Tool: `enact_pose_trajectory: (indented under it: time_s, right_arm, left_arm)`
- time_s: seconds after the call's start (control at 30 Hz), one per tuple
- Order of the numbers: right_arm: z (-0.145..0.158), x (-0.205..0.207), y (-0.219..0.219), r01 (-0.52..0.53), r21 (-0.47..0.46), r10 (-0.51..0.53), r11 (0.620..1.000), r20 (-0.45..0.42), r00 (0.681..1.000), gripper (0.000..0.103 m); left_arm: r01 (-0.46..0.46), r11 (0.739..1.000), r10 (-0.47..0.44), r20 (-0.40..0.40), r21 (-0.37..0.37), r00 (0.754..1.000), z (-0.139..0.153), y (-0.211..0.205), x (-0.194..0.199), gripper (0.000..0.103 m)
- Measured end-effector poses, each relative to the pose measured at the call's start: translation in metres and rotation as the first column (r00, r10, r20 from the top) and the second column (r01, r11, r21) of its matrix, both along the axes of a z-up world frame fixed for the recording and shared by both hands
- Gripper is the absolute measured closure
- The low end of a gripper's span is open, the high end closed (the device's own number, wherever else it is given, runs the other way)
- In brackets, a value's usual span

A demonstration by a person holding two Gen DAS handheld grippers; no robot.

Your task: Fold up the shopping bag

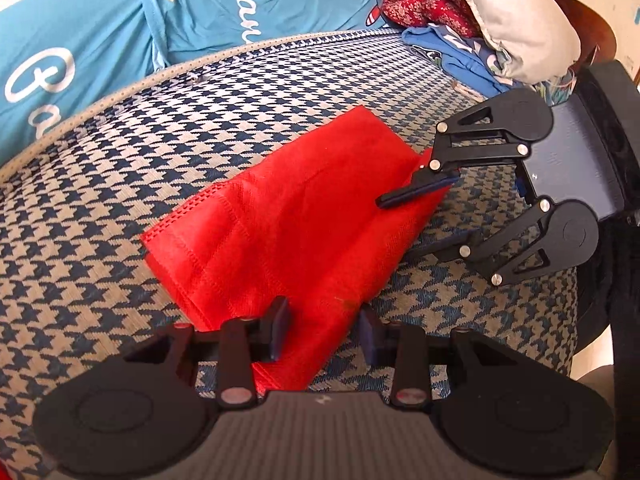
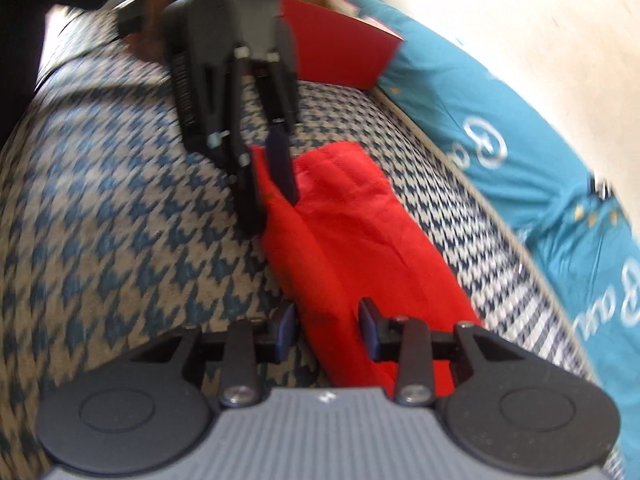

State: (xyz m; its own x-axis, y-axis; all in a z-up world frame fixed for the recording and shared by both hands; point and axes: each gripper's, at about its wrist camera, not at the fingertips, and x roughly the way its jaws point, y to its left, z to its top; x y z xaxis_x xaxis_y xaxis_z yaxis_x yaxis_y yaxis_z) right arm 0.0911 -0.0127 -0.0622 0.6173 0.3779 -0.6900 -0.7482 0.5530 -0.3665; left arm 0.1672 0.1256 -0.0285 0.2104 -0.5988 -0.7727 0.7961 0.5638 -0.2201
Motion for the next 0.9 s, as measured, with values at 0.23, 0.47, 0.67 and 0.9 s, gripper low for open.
enact_pose_trajectory:
  time_s: [0.23, 0.47, 0.67, 0.9]
  right_arm:
    - [0.013, 0.026, -0.015, 0.157, 0.158, -0.121, 0.975, -0.211, 0.97, 0.076]
    - [0.016, 0.04, -0.023, 0.246, 0.198, -0.178, 0.949, -0.308, 0.934, 0.076]
    - [0.016, 0.051, -0.03, 0.31, 0.222, -0.213, 0.924, -0.374, 0.903, 0.076]
    - [0.016, 0.058, -0.034, 0.35, 0.229, -0.236, 0.908, -0.413, 0.88, 0.076]
  left_arm:
    - [-0.042, 0.999, 0.041, -0.028, -0.027, 0.999, -0.002, 0.003, 0.005, 0.065]
    - [-0.114, 0.993, 0.113, -0.05, -0.018, 0.992, -0.001, -0.002, 0.006, 0.064]
    - [-0.216, 0.976, 0.212, -0.099, -0.029, 0.972, -0.002, -0.002, 0.01, 0.064]
    - [-0.278, 0.959, 0.265, -0.168, -0.059, 0.95, -0.008, 0.005, 0.019, 0.064]
